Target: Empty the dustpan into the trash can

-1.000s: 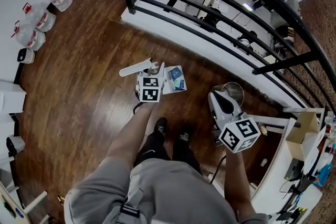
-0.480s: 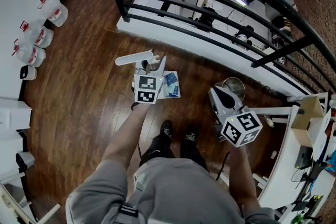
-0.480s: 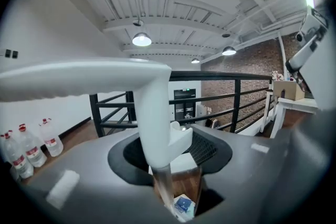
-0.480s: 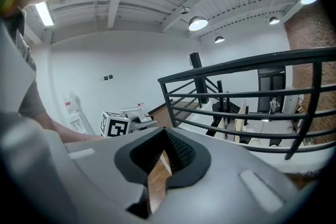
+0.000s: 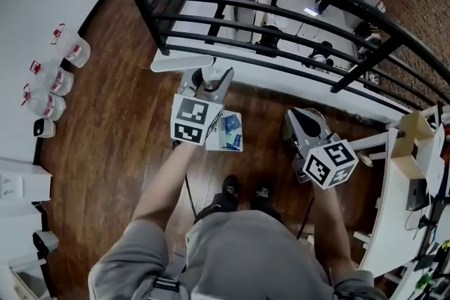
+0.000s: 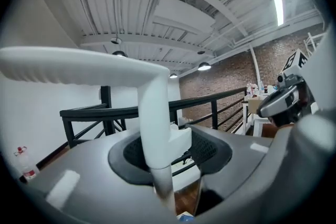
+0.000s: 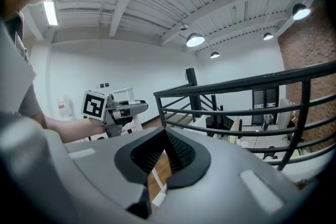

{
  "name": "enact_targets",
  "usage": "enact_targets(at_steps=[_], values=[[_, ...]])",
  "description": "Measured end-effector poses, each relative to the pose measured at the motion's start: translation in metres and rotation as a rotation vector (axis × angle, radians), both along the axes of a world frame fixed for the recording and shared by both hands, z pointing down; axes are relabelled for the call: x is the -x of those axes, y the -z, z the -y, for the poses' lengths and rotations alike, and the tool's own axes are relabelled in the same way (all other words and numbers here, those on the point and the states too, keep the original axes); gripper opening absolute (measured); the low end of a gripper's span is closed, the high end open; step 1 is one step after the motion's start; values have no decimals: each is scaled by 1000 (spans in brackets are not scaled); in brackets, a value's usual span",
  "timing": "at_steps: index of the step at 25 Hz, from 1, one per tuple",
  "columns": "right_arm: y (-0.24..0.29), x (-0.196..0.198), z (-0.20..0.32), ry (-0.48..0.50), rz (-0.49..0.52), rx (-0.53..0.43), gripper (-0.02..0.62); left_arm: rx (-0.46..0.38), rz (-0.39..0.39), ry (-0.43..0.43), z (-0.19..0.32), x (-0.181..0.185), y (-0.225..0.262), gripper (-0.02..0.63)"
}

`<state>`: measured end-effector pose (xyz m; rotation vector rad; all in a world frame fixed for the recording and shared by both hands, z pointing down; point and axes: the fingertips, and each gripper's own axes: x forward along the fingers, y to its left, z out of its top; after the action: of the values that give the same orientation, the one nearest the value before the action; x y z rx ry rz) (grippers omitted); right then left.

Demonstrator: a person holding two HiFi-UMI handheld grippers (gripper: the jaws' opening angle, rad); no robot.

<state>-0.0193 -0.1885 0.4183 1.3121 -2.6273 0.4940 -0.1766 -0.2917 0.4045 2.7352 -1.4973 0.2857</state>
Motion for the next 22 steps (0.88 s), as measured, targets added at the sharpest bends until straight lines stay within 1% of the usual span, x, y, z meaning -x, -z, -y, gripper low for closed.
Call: enact_targets(at_steps=[4,7,12,17,22], values=[[28,-28,-1,-76,-14,-51,0,-38,-31,-88,2,-31,43,183],[45,-59,-9,-159,-27,-90,0,-70,-64,-156,7,-61,74,183],[64,-114,-25,-282,-35,-122,0,-106,-112,-250,17,-120,116,181],[73,-167,-41,-368,-37,-147,0,-119,-129,-333,22,-191,133,181],[80,-223,-49,-445,-21,-172,0,-104,-114,-403,28,-266,132,181]])
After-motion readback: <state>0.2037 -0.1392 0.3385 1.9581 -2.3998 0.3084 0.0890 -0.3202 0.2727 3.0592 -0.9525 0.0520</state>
